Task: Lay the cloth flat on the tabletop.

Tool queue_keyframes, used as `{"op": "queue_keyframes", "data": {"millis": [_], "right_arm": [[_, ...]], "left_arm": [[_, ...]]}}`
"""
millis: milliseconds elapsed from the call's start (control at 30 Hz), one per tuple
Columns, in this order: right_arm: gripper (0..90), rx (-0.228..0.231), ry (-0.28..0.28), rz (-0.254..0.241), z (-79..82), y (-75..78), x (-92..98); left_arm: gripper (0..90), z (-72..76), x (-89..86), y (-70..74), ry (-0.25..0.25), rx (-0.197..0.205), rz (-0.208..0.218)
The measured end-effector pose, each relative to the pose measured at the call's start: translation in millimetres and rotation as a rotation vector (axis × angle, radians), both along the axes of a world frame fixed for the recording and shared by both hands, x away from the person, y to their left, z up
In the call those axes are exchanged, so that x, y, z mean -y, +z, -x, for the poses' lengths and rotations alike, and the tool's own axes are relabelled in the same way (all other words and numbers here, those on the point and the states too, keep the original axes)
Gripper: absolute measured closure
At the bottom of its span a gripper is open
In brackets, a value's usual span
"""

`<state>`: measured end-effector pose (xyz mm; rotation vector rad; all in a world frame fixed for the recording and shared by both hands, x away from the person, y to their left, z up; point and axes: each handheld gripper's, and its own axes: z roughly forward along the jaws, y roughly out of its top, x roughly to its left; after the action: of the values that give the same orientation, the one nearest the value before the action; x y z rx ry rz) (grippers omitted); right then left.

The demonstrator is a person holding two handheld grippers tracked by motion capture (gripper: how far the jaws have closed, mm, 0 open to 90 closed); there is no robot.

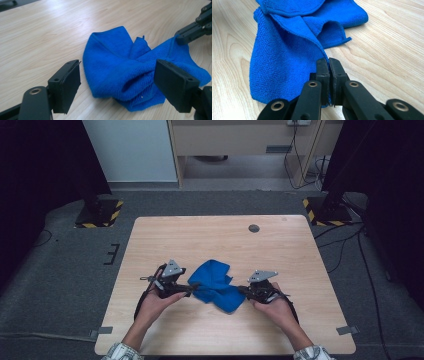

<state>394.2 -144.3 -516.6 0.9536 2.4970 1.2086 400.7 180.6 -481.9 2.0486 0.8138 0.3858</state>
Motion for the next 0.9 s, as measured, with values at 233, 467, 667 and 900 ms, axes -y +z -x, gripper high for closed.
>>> {"op": "queue_keyframes", "data": {"millis": [233, 467, 667, 900], "right_arm": [[87.8, -0.003, -0.006, -0.029, 1.8, 4.2, 4.9], [88.3, -0.012, -0.006, -0.029, 2.0, 4.8, 6.6], [88.6, -0.027, -0.029, -0.027, -0.5, 5.2, 13.0], [88.7, -0.037, -0.094, -0.012, -5.1, 7.4, 28.0]], "left_arm": [[24.7, -10.7, 15.2, -14.2, -0.040, -0.037, -0.093], [75.4, -10.9, 12.0, -14.2, -0.052, -0.053, -0.099], [85.3, -8.6, 9.1, -13.6, 0.048, -0.034, -0.069], [78.9, 0.3, 25.7, -20.4, 0.033, -0.056, -0.086]]}}
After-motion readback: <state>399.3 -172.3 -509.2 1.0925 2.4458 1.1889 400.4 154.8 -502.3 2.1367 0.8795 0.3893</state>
